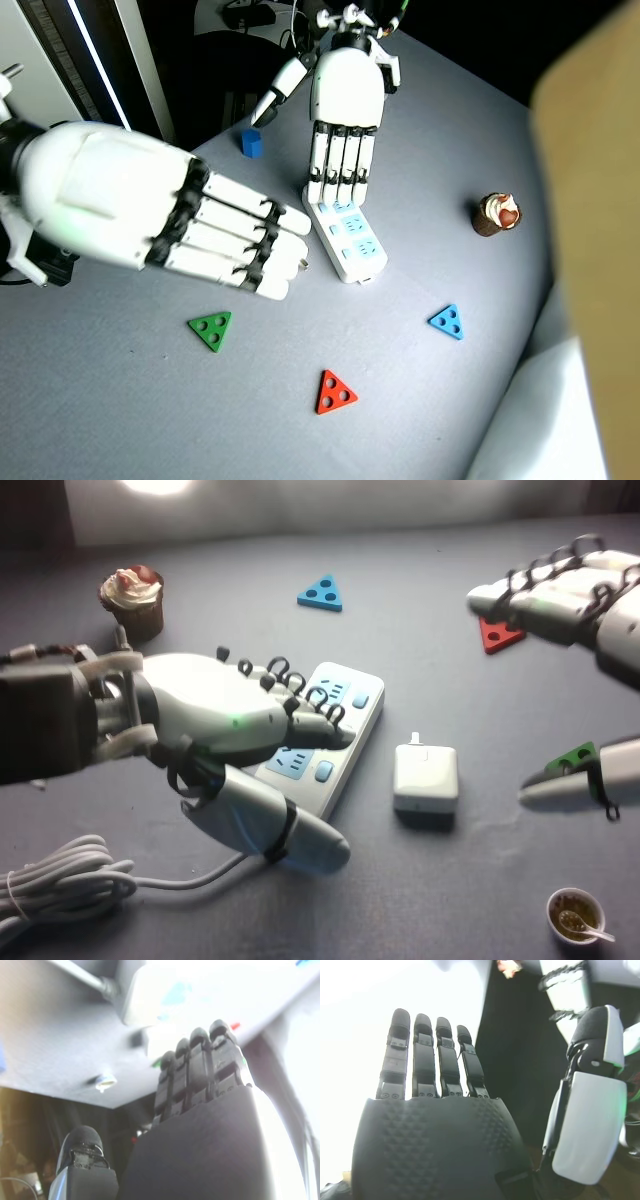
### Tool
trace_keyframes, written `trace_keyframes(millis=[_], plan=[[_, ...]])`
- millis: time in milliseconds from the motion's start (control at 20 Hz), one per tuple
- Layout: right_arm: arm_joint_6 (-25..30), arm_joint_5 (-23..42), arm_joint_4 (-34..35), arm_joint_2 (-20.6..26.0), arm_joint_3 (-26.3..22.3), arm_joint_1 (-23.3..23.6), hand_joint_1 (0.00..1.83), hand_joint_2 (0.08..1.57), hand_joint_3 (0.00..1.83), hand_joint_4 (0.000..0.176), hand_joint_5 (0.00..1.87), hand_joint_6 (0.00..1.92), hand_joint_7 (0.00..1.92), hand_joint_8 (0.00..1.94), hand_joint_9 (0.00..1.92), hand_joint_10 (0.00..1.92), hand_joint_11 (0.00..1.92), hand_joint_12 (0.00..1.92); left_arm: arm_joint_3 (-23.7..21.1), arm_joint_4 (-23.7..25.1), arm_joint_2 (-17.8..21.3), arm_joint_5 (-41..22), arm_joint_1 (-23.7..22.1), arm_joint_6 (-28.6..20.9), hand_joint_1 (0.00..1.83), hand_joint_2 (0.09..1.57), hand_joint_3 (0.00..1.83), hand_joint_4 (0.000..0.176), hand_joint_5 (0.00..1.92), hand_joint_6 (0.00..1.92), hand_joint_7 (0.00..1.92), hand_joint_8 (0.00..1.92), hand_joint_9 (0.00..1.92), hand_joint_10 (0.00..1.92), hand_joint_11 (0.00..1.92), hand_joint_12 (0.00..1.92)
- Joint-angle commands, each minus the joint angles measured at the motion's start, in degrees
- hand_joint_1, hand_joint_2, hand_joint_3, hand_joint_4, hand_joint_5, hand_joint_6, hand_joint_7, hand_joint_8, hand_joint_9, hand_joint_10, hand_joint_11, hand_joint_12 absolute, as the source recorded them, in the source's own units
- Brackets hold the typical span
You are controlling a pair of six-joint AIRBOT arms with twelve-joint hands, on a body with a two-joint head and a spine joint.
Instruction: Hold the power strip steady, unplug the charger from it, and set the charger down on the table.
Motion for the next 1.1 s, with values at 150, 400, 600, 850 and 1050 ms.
trace_keyframes(millis=[150, 400, 600, 850, 1050], plan=[[6.3, 8.8, -9.8, 0.6, 0.2, -2.4, 0.64, 0.85, 0.01, 0.000, 0.11, 0.00, 0.16, 0.00, 0.17, 0.00, 0.04, 0.42, -0.6, -0.6, 1.3, 0.7, -4.2, 0.1, 0.00, 1.03, 0.00, 0.000, 0.17, 0.00, 0.17, 0.00, 0.13, 0.00, 0.10, 0.05], [8.5, 10.9, -10.5, 0.2, 0.0, -3.0, 0.65, 0.86, 0.01, 0.000, 0.15, 0.01, 0.18, 0.00, 0.19, 0.00, 0.06, 0.44, -1.1, -2.0, 1.6, 1.6, -6.2, 0.1, 0.00, 1.03, 0.00, 0.000, 0.15, 0.00, 0.15, 0.00, 0.11, 0.00, 0.07, 0.04], [8.5, 11.0, -10.5, -0.5, 0.1, -3.8, 0.68, 0.88, 0.01, 0.000, 0.13, 0.00, 0.18, 0.00, 0.18, 0.00, 0.03, 0.44, -1.6, -2.1, 1.1, 1.4, -6.6, 0.2, 0.00, 1.03, 0.00, 0.000, 0.15, 0.00, 0.15, 0.00, 0.11, 0.00, 0.09, 0.05], [5.2, 12.4, -6.4, -0.9, -0.6, -4.2, 0.70, 0.88, 0.00, 0.000, 0.15, 0.01, 0.19, 0.01, 0.20, 0.01, 0.04, 0.45, -1.7, -2.1, 1.6, 1.9, -6.9, 0.3, 0.00, 1.03, 0.00, 0.000, 0.14, 0.00, 0.14, 0.00, 0.11, 0.00, 0.08, 0.05], [4.7, 20.2, -2.8, -1.6, -0.5, -5.7, 0.67, 0.88, 0.00, 0.000, 0.14, 0.00, 0.19, 0.00, 0.20, 0.00, 0.04, 0.45, -1.7, -2.1, 1.5, 2.2, -7.9, 0.8, 0.00, 1.03, 0.00, 0.000, 0.14, 0.00, 0.14, 0.00, 0.11, 0.00, 0.08, 0.05]])
